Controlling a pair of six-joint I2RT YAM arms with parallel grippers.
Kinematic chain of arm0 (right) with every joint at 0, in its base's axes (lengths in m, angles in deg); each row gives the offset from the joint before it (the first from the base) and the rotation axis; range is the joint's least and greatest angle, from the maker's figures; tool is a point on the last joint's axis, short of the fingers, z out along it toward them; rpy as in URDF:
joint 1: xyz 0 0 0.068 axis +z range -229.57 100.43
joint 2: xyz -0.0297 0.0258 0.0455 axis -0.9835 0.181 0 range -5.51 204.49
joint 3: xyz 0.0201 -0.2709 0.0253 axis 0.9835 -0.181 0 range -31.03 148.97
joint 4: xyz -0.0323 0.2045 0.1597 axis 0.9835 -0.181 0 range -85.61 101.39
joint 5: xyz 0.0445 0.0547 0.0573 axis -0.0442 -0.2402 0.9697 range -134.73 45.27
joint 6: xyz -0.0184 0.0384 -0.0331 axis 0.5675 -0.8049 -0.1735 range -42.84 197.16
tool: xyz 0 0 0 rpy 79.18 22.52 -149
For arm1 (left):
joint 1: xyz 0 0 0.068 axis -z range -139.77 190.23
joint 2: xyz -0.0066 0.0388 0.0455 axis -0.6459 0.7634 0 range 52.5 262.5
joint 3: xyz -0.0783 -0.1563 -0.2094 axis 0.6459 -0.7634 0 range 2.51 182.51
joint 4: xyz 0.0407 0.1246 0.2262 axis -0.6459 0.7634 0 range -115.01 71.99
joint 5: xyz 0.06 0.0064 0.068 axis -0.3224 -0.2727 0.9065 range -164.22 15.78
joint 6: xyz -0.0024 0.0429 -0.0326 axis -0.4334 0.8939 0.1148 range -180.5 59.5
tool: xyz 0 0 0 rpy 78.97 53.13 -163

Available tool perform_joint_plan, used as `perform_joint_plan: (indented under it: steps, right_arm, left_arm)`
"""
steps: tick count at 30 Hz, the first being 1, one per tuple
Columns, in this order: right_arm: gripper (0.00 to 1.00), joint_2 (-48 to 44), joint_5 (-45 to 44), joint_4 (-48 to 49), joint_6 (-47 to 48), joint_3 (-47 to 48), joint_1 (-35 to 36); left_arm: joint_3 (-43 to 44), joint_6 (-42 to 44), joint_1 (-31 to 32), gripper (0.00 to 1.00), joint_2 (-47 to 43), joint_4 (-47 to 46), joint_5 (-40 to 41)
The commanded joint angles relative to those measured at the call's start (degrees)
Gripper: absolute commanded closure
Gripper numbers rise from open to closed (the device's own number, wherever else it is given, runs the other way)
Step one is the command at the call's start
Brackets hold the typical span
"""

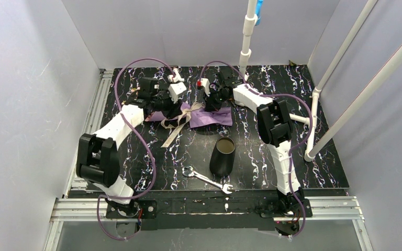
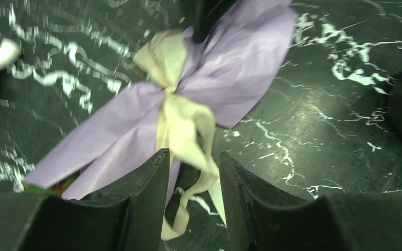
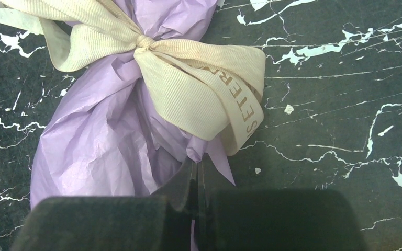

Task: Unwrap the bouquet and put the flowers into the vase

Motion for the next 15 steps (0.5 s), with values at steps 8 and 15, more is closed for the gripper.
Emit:
perform_joint_plan:
  steps: [8, 15]
  right_arm:
    - [0.99, 1.27, -1.69, 0.45, -2.1, -0.95, -0.07]
    - [0.99, 1.34, -1.23, 0.92, -2.36, -0.97, -0.07]
  left_arm:
    - [-1.64, 10.25, 7.87, 0.66, 1.48, 1.08, -0.17]
    - [-1.25, 10.69, 8.46, 0.61, 6.47, -2.11, 8.83]
